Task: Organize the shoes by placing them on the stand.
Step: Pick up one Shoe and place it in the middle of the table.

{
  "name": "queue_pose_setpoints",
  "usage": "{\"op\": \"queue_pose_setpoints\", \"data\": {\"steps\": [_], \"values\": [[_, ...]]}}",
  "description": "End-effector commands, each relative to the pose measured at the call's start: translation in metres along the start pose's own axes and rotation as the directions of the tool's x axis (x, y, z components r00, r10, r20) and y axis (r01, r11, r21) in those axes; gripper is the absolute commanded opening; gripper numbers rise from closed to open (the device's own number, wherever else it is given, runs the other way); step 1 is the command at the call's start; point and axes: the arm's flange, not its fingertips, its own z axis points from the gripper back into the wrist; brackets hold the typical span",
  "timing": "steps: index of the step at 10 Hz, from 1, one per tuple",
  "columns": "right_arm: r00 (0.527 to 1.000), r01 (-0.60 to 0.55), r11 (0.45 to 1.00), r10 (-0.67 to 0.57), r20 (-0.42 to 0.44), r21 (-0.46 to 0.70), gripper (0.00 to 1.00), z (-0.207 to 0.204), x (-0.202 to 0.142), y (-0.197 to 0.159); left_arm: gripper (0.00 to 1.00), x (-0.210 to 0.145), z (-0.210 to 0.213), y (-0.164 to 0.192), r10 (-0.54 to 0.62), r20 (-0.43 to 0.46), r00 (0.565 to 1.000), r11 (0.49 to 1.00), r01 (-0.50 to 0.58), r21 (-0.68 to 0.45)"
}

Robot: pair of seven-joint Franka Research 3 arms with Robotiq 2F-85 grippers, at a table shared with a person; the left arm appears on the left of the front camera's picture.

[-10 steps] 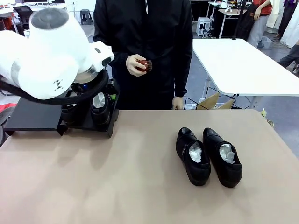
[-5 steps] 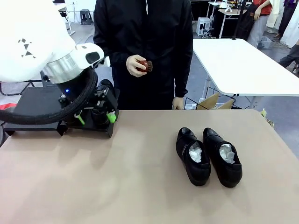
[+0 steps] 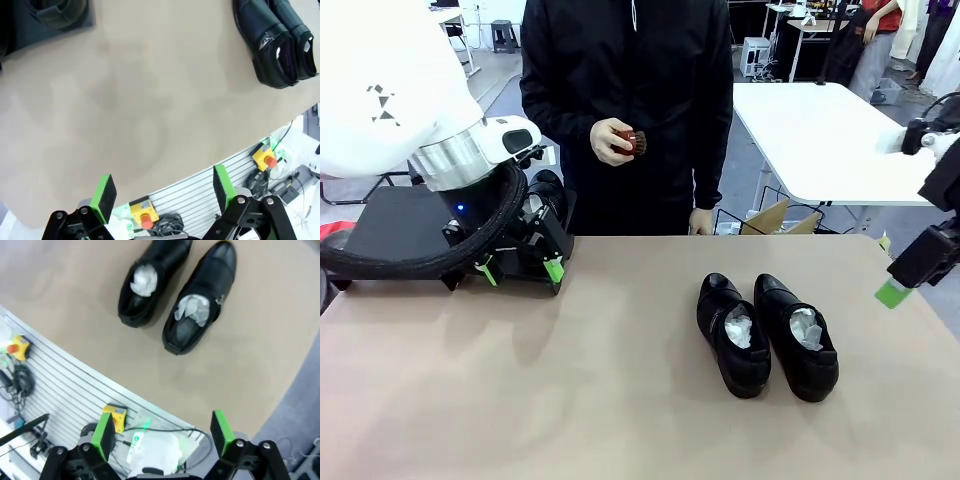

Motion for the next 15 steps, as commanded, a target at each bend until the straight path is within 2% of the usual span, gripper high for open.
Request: {"op": "queue_pose_setpoints", "data": {"steps": [1,3,5,6,7,8,9,10,11,13,15], "values": [[0.998,0.048,0.999,-0.047,0.042,-0.015,1.00,0.015,-0.011,-0.016,1.00,-0.001,0.004,0.000,0.005,0.022,1.000,1.000,-0.005,0.002],[1.000,0.016,1.000,-0.016,0.012,-0.005,1.00,0.005,-0.003,-0.005,1.00,-0.001,0.004,0.000,0.005,0.022,1.000,1.000,-0.005,0.002],[0.996,0.083,0.997,-0.083,0.046,0.004,1.00,-0.013,0.035,0.054,1.00,-0.001,0.004,0.000,0.005,0.022,1.000,1.000,-0.005,0.002],[0.996,0.084,0.996,-0.084,-0.005,0.018,1.00,-0.037,0.048,0.079,1.00,-0.001,0.004,0.000,0.005,0.022,1.000,1.000,-0.005,0.002],[0.987,0.145,0.989,-0.142,-0.073,0.041,1.00,-0.068,0.058,0.099,1.00,-0.001,0.004,0.000,0.005,0.022,1.000,1.000,-0.005,0.002],[0.978,0.191,0.981,-0.189,-0.086,0.013,1.00,-0.087,0.063,0.112,1.00,-0.001,0.004,0.000,0.005,0.022,1.000,1.000,-0.005,0.002],[0.949,0.298,0.953,-0.302,-0.096,-0.051,1.00,-0.112,0.069,0.122,1.00,-0.001,0.004,0.000,0.005,0.022,1.000,1.000,-0.005,0.002],[0.920,0.376,0.921,-0.385,-0.081,-0.102,1.00,-0.134,0.074,0.125,1.00,-0.001,0.004,0.000,0.005,0.022,1.000,1.000,-0.005,0.002],[0.885,0.457,0.878,-0.465,-0.029,-0.141,1.00,-0.150,0.077,0.125,1.00,-0.001,0.004,0.000,0.005,0.022,1.000,1.000,-0.005,0.002],[0.853,0.521,0.839,-0.517,0.067,-0.156,1.00,-0.168,0.083,0.111,1.00,-0.001,0.004,0.000,0.005,0.022,1.000,1.000,-0.005,0.002],[0.842,0.538,0.828,-0.521,0.136,-0.156,1.00,-0.170,0.088,0.088,1.00,-0.001,0.004,0.000,0.005,0.022,1.000,1.000,-0.005,0.002]]}}
